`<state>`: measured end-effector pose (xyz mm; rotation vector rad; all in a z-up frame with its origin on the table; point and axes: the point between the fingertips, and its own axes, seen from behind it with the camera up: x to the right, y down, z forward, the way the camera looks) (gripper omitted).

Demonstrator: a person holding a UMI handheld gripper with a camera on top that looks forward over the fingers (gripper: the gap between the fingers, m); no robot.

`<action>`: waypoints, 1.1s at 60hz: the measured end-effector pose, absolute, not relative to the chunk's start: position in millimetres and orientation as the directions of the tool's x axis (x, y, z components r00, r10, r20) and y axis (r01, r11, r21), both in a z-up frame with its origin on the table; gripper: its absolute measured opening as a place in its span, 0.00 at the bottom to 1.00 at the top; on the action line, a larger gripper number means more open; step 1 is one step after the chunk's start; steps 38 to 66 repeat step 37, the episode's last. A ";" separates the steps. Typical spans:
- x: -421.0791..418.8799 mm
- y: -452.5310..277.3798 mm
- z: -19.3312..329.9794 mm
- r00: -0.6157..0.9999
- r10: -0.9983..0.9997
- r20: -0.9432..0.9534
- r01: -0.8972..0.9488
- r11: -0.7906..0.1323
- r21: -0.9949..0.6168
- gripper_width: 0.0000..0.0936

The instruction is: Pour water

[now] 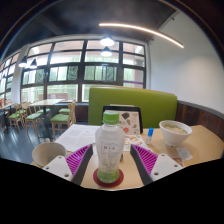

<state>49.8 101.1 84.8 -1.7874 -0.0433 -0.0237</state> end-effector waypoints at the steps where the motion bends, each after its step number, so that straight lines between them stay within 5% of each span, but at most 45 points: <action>1: 27.0 107.0 90.9 0.999 0.013 0.042 0.044 -0.211 -0.977 0.89; 14: 52.8 -30.7 149.4 0.997 0.049 0.052 0.060 -0.177 -0.982 0.88; 32: 68.6 -218.4 159.5 0.991 0.131 0.011 0.031 -0.150 -0.988 0.88; 66: 69.6 -240.4 154.8 0.989 0.149 0.002 0.025 -0.151 -0.988 0.87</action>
